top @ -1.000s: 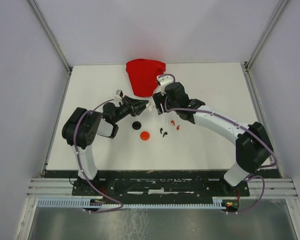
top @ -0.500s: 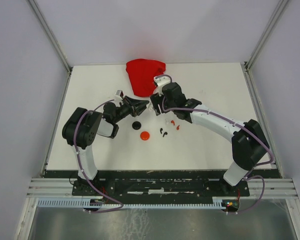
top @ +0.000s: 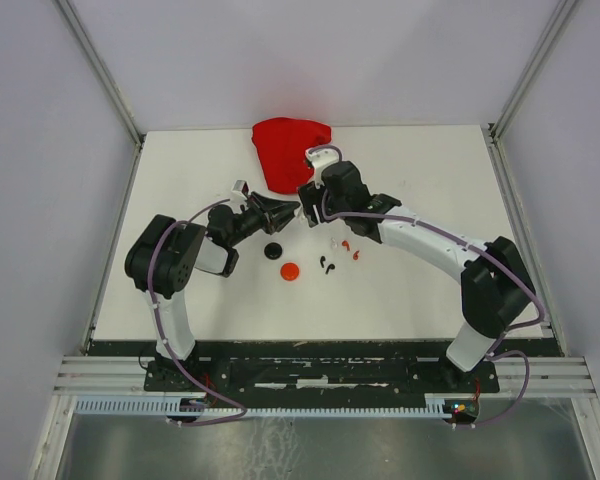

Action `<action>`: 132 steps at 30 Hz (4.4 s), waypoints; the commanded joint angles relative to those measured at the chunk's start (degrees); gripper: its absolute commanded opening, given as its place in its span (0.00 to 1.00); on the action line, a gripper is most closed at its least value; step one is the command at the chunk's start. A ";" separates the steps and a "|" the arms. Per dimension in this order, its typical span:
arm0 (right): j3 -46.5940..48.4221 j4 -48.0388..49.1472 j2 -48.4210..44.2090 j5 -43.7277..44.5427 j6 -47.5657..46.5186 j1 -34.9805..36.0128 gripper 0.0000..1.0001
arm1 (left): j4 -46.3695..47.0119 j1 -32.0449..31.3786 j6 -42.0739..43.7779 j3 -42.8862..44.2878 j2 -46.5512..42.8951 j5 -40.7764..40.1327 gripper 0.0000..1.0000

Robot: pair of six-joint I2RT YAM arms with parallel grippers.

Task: Insert the wireless bluetooth earbuds into the charging case
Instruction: Place the earbud in the charging case, then pick up the earbud from the center of the board.

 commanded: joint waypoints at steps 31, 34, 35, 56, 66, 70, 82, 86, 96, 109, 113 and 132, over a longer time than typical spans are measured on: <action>-3.60 -8.52 -5.14 8.39 4.29 -3.41 0.73 | 12.65 3.04 -1.58 -3.55 1.33 -2.98 0.03; -0.73 -12.55 -1.16 6.53 4.56 -3.51 0.71 | 12.62 3.89 -1.24 -3.95 0.89 -2.73 0.03; 0.18 -13.27 0.11 5.60 4.61 -3.47 0.70 | 12.56 4.06 -1.16 -4.14 0.68 -2.66 0.03; 1.77 -13.25 9.04 -5.69 8.34 -3.36 0.64 | 12.61 7.16 -0.75 -6.03 -0.98 -1.52 0.03; 3.75 -14.18 13.30 -5.56 11.27 -3.41 0.64 | 11.95 8.20 -0.52 -6.27 -1.65 -0.72 0.03; 4.39 -14.14 14.20 -5.37 12.00 -3.48 0.64 | 11.84 8.52 -0.46 -6.29 -1.75 -0.52 0.03; 5.07 -15.03 15.77 -5.67 13.79 -3.62 0.64 | 12.23 9.00 -0.41 -6.94 -1.84 -0.33 0.03; 5.15 -15.31 16.23 -5.52 14.11 -3.87 0.64 | 12.43 9.06 -0.49 -7.05 -1.80 -0.33 0.03; 5.46 -15.28 17.08 -7.42 14.52 -3.92 0.64 | 12.73 9.24 -0.70 -7.09 -1.60 -0.34 0.03; 6.25 -14.80 17.82 -8.97 15.17 -3.80 0.64 | 13.43 9.48 -0.94 -7.38 -1.49 -0.25 0.03; 7.15 -14.88 18.37 -9.46 15.25 -3.65 0.64 | 13.52 9.71 -1.10 -7.50 -1.47 -0.16 0.03; 12.33 -15.28 21.91 -10.14 15.16 -2.82 0.64 | 14.28 10.38 -1.46 -7.90 -1.59 0.06 0.03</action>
